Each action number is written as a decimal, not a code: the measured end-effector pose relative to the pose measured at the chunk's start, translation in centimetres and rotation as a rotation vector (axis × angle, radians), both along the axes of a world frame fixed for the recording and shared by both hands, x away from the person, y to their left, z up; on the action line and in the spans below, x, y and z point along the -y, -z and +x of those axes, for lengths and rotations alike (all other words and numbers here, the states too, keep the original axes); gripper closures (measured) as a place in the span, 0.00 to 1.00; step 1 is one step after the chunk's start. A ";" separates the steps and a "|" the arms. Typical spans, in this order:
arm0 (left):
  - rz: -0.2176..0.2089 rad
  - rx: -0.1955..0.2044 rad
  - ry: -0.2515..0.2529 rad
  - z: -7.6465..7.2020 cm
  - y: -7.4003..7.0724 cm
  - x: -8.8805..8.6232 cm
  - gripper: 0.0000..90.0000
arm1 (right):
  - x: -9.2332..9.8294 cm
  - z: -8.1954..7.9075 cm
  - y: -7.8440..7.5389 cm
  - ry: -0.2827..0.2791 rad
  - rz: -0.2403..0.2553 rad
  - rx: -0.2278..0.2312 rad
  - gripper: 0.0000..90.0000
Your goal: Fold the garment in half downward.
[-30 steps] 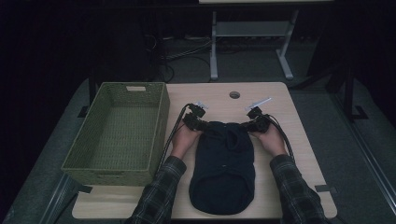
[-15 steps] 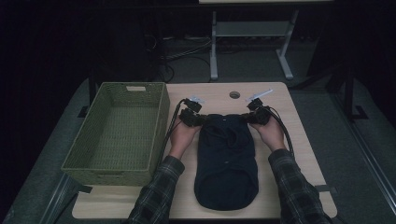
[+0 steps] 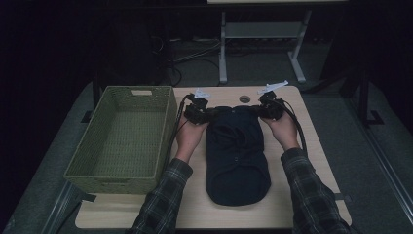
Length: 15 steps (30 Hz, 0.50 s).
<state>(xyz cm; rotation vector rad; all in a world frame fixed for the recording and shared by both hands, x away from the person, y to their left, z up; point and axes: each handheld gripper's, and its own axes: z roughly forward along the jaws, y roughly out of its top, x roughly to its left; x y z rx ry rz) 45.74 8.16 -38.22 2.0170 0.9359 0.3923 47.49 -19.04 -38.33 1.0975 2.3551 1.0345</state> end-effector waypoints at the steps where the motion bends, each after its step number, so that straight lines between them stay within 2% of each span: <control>1: 0.003 0.011 0.001 0.0 -0.3 0.0 0.86 | 0.0 -0.1 -0.3 0.002 0.005 0.012 0.94; 3: 0.001 0.042 0.004 -0.2 -1.2 0.1 0.86 | 0.2 -0.4 -0.8 0.000 0.013 0.032 0.94; 4: 0.001 0.042 0.004 -0.2 -1.2 0.1 0.86 | 0.2 -0.4 -0.8 0.000 0.013 0.032 0.94; 9: 0.015 0.089 0.001 -0.5 -2.7 0.3 0.86 | 0.5 -1.4 -2.3 -0.007 0.031 0.093 0.94; 11: 0.022 0.094 0.003 -0.8 -2.8 0.3 0.86 | 0.6 -1.8 -2.7 -0.015 0.029 0.107 0.94; 15: 0.042 0.099 0.021 -1.5 -2.4 0.2 0.86 | 0.5 -2.8 -2.6 -0.037 0.017 0.106 0.94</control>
